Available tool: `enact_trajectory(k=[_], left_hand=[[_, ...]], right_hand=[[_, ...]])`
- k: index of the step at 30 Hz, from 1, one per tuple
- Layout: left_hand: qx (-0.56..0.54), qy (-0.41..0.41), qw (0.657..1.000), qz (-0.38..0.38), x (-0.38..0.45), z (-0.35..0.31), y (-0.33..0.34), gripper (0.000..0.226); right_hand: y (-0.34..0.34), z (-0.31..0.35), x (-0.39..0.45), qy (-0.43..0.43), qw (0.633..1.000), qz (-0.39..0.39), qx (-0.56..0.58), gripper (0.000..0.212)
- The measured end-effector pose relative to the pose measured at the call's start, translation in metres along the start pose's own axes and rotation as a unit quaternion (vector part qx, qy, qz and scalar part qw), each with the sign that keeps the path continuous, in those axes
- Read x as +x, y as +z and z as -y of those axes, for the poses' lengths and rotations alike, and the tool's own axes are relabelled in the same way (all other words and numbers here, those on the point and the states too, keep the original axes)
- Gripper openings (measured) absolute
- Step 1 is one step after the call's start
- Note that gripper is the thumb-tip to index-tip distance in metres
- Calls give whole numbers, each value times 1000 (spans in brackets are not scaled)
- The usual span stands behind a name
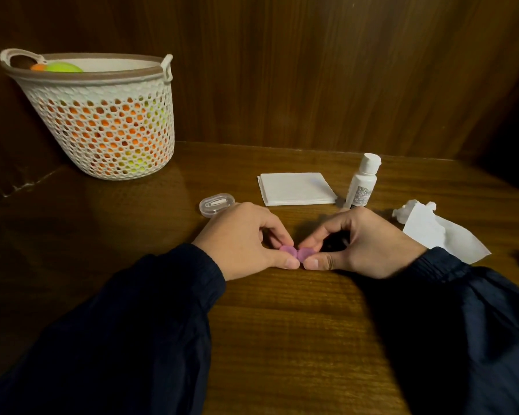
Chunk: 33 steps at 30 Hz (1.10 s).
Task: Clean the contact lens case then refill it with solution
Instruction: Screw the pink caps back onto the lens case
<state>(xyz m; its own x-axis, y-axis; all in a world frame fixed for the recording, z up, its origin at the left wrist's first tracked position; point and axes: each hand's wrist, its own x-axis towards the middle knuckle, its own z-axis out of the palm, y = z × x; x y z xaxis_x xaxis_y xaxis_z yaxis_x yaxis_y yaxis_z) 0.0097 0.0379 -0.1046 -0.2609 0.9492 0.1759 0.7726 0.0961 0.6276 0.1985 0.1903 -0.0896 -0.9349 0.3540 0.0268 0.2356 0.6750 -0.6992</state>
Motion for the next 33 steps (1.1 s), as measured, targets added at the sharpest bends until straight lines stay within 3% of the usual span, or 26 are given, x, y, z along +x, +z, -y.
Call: enact_trajectory(k=[6,14,20,33], left_hand=[[-26,-2,1000,7,0,1,0,30],[16,32,999,32,-3,-3,-7,45],[54,64,994,74,-4,-6,-9,33],[53,40,997,50,0,-4,-1,21]], right_hand=[[0,0,0,2,1000,1,-1,30],[0,1,1,11,1000,6,-5,27],[1,2,2,29,999,9,-10,21],[1,2,0,24,1000,1,-5,21]])
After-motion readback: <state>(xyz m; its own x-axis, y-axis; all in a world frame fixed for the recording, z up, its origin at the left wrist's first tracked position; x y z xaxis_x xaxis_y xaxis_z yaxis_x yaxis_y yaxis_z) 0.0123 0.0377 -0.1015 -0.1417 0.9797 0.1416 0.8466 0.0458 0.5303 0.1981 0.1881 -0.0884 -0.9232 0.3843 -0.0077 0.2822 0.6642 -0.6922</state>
